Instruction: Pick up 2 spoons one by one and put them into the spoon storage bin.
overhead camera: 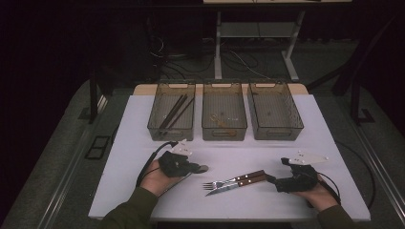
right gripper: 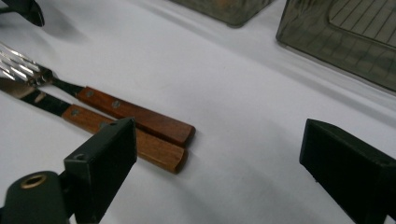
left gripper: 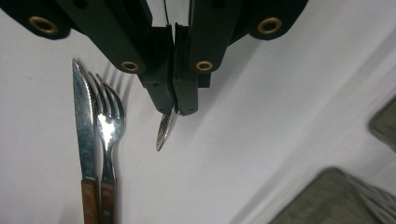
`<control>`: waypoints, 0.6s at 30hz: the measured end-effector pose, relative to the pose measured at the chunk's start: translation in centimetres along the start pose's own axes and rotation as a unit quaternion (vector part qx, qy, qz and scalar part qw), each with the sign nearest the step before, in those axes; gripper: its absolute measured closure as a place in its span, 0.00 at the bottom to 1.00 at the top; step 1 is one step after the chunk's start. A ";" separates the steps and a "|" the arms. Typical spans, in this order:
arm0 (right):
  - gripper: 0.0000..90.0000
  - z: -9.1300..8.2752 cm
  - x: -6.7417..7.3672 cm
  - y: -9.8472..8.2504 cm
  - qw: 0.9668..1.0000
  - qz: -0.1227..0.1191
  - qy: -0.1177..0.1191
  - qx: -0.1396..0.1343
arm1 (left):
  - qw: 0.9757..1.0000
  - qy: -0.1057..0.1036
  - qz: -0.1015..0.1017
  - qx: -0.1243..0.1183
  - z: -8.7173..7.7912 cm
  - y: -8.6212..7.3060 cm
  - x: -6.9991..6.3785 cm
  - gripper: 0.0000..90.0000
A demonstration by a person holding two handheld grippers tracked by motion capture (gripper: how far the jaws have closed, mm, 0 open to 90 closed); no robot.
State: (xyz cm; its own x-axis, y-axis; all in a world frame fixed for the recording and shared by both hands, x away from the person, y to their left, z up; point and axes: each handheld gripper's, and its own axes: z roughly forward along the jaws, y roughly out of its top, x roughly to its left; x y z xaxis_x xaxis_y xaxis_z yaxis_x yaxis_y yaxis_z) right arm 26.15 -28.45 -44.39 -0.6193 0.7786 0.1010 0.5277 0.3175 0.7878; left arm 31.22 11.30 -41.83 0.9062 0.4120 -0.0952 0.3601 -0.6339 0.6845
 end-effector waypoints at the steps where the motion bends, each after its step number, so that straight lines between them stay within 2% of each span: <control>1: 0.11 -0.1 -0.1 0.0 1.000 0.001 0.004 0.000 | 1.000 0.001 0.001 -0.002 -0.1 0.1 0.1 0.99; 3: 0.03 0.1 0.0 0.0 1.000 0.004 0.010 0.001 | 1.000 0.005 0.003 -0.006 -0.3 0.3 0.3 0.99; 13: 0.03 0.3 0.0 0.0 1.000 0.005 0.015 0.004 | 0.999 0.007 0.000 -0.034 -1.0 1.9 1.5 0.99; 18: 0.03 0.4 0.2 0.0 1.000 0.002 0.019 0.005 | 0.999 0.010 -0.001 -0.054 -1.3 3.3 2.1 0.99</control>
State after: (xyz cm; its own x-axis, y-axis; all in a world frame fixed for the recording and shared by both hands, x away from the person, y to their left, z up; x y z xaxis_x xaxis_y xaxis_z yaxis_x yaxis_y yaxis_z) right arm 26.25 -28.12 -44.63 -0.6381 0.7593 0.1277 0.5366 0.3196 0.7809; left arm 34.01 10.98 -38.84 0.9003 0.4272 -0.0829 0.3353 -0.5597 0.7578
